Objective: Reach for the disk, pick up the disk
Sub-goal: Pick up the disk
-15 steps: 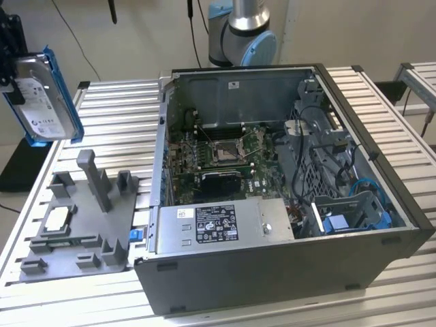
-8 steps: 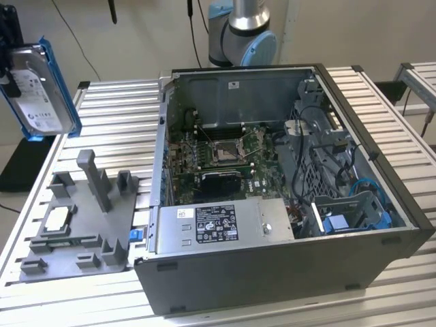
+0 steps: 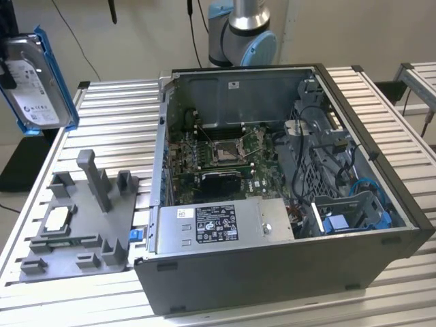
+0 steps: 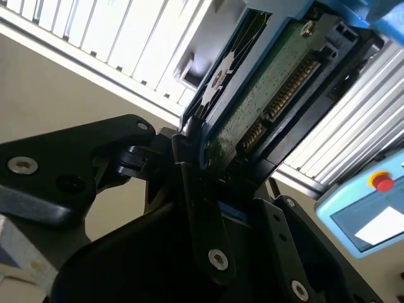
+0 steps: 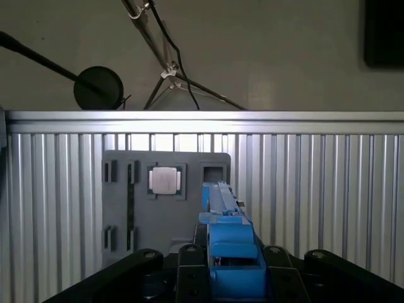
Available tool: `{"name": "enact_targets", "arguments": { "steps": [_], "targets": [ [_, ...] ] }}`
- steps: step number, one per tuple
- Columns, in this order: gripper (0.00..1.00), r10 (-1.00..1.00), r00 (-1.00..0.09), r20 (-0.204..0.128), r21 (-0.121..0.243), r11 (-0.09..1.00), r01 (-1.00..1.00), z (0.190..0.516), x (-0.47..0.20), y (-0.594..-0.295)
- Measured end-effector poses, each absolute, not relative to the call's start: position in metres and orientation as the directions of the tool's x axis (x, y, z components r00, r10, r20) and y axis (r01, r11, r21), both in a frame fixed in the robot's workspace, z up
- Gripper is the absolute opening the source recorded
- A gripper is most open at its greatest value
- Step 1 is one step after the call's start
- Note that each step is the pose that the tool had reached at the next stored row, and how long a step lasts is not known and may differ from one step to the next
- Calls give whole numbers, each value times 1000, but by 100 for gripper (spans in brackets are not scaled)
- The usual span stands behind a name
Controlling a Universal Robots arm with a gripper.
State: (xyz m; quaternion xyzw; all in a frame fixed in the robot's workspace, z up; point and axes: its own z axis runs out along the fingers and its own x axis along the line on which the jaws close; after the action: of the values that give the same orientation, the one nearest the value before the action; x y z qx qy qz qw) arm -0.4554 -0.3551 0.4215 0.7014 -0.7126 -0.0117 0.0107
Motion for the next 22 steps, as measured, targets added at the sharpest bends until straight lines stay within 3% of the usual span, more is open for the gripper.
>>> {"name": "enact_targets", "arguments": {
  "steps": [22],
  "targets": [
    [0, -1000, -10, -1, 32, 10, -999, 453, -455, -355]
  ]
}}
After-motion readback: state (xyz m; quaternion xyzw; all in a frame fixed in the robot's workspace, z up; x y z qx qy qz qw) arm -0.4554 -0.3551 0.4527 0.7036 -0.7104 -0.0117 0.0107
